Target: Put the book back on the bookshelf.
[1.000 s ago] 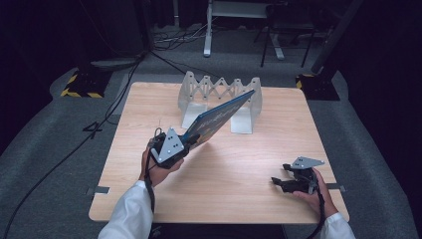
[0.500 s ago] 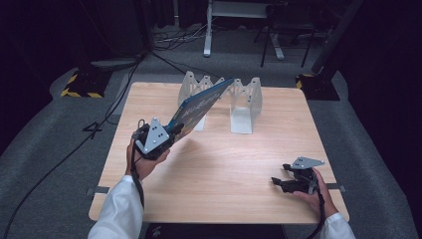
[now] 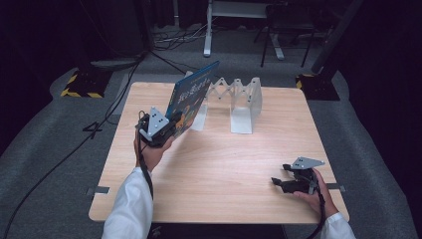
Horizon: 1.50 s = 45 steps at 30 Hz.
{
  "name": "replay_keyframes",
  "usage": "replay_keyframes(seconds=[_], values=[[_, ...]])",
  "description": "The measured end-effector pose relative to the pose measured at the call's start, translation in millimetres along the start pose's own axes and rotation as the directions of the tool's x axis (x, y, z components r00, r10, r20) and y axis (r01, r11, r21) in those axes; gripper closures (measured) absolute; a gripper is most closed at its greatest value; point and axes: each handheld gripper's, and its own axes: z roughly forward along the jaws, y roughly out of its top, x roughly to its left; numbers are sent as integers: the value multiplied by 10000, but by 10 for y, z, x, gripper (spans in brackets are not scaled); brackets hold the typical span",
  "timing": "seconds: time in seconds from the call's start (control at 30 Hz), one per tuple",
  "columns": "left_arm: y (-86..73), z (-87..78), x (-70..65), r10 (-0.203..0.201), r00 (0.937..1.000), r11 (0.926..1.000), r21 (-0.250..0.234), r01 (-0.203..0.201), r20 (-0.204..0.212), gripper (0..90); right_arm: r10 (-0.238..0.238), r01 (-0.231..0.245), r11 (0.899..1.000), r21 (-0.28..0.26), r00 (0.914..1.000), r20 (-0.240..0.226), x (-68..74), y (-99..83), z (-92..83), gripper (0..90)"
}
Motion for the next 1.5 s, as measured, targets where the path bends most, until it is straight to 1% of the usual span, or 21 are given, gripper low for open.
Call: replay_keyframes(seconds=[0.07, 0.1, 0.13, 0.17, 0.23, 0.27, 0.33, 0.4, 0.53, 0.63, 0.67, 0.7, 0.8, 0.97, 1.1, 1.2, 1.23, 1.3, 1.4, 1.47, 1.5], values=[[-46, 73, -6, -267, 9992, 9996, -61, 265, -293, 827, -10, 10, 10000, 1, 10000, -4, -1, 0, 0, 245], [-85, 127, 3, -558, 9974, 9984, -51, 556, -462, 828, -3, 3, 10000, 1, 10000, -10, 1, 1, 1, 245], [-85, 127, 3, -558, 9974, 9984, -51, 556, -462, 828, -3, 3, 10000, 1, 10000, -10, 1, 1, 1, 245], [-119, 160, 17, -976, 9940, 9950, -270, 963, -500, 828, -8, 8, 10000, 0, 10000, -13, 2, 1, 1, 245], [-154, 194, 38, -1326, 9899, 9903, -473, 1303, -508, 827, -16, 16, 10000, -13, 10000, -31, 4, -1, 1, 245], [-164, 205, 35, -1385, 9891, 9894, -515, 1359, -510, 827, -22, 22, 10000, -21, 10000, -30, 5, -1, 2, 245], [-173, 226, 17, -1390, 9890, 9892, -546, 1362, -514, 826, -33, 33, 10000, -12, 10000, -40, 4, 0, 2, 245], [-177, 254, -3, -1570, 9861, 9863, -596, 1538, -537, 824, -36, 36, 10000, -23, 10000, -42, 4, 1, 4, 245], [-209, 328, -38, -1736, 9833, 9841, -479, 1711, -547, 825, -32, 32, 10000, -26, 10000, -34, 7, 0, 4, 245], [-235, 390, -70, -1825, 9809, 9827, -436, 1799, -669, 826, -43, 43, 10000, -28, 10000, -42, 8, 0, 4, 245], [-240, 409, -84, -1903, 9789, 9813, -431, 1875, -740, 826, -56, 56, 10000, -27, 10000, -53, 7, 0, 4, 245], [-243, 427, -85, -1891, 9791, 9817, -391, 1866, -749, 826, -59, 59, 10000, -24, 10000, -59, 7, 1, 5, 245], [-269, 496, -105, -2081, 9747, 9780, -308, 2063, -811, 826, -86, 86, 9999, -57, 10000, 1, 16, 0, 4, 254], [-311, 587, -131, -2117, 9729, 9771, 35, 2129, -928, 825, -77, 77, 10000, -54, 10000, -8, 18, -1, 3, 255], [-303, 632, -137, -2284, 9688, 9731, 70, 2301, -961, 824, -81, 81, 9999, -60, 10000, -39, 15, 0, 4, 254], [-283, 663, -129, -2267, 9686, 9732, 160, 2295, -1021, 824, -61, 61, 10000, -57, 10000, -41, 15, 0, 5, 254], [-279, 680, -132, -2342, 9666, 9715, 126, 2368, -1042, 823, -61, 61, 10000, -59, 10000, -41, 14, 0, 5, 254], [-271, 700, -136, -2332, 9660, 9714, 186, 2366, -1121, 823, -65, 65, 10000, -59, 10000, -42, 14, 0, 5, 254], [-267, 717, -113, -2302, 9662, 9718, 239, 2344, -1163, 823, -57, 57, 10000, -61, 10000, -36, 15, -1, 5, 254], [-270, 726, -106, -2384, 9636, 9697, 251, 2430, -1214, 821, -63, 63, 10000, -60, 10000, -41, 14, -1, 5, 254], [-272, 728, -103, -2357, 9638, 9701, 282, 2409, -1246, 819, -62, 62, 10000, -62, 10000, -42, 14, -1, 5, 254]])
